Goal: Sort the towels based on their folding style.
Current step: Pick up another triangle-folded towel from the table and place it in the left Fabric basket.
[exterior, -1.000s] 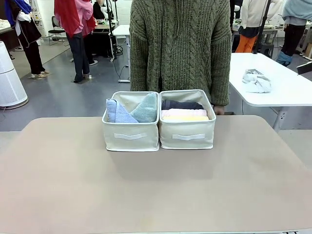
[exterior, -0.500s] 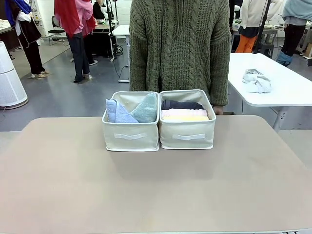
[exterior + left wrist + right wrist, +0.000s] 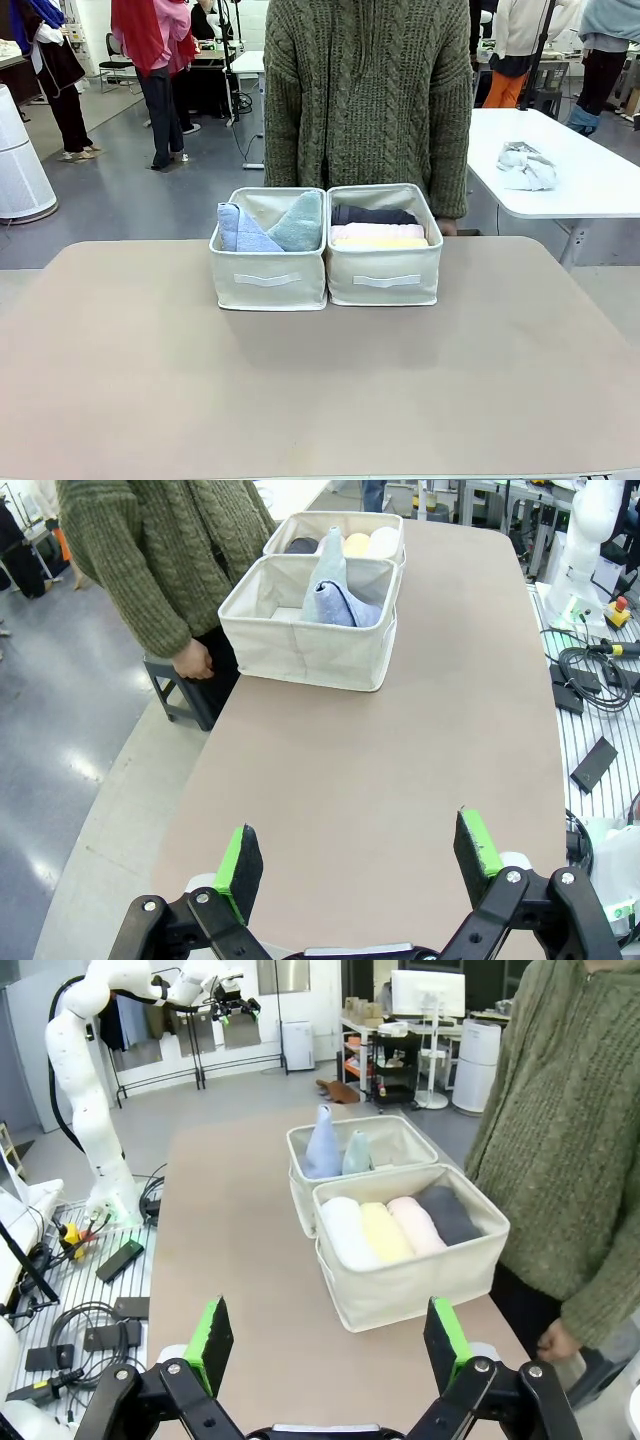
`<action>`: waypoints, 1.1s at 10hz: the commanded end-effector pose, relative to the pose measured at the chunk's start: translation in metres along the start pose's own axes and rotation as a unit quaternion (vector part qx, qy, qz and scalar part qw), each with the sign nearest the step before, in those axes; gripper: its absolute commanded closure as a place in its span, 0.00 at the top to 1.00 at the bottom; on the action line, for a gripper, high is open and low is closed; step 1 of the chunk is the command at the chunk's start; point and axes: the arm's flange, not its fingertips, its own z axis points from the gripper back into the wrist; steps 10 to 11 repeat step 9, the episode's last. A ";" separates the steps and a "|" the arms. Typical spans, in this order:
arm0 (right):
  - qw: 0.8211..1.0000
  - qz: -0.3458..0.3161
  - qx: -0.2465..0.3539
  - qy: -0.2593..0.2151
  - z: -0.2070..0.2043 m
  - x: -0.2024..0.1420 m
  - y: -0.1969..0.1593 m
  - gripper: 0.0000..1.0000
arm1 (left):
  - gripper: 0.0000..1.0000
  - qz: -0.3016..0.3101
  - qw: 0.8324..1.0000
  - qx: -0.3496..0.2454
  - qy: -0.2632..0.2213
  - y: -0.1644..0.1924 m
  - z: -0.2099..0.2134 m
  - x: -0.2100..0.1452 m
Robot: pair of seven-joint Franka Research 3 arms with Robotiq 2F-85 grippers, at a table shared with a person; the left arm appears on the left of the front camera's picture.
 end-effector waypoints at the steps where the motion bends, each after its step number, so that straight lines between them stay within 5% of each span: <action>1: 1.000 -0.001 0.006 0.000 0.000 -0.002 0.001 1.00 | 1.00 -0.004 1.000 0.001 -0.007 -0.002 0.000 0.001; 11: 1.000 -0.001 0.006 0.000 0.000 -0.002 0.001 1.00 | 1.00 -0.004 1.000 0.001 -0.007 -0.002 0.000 0.001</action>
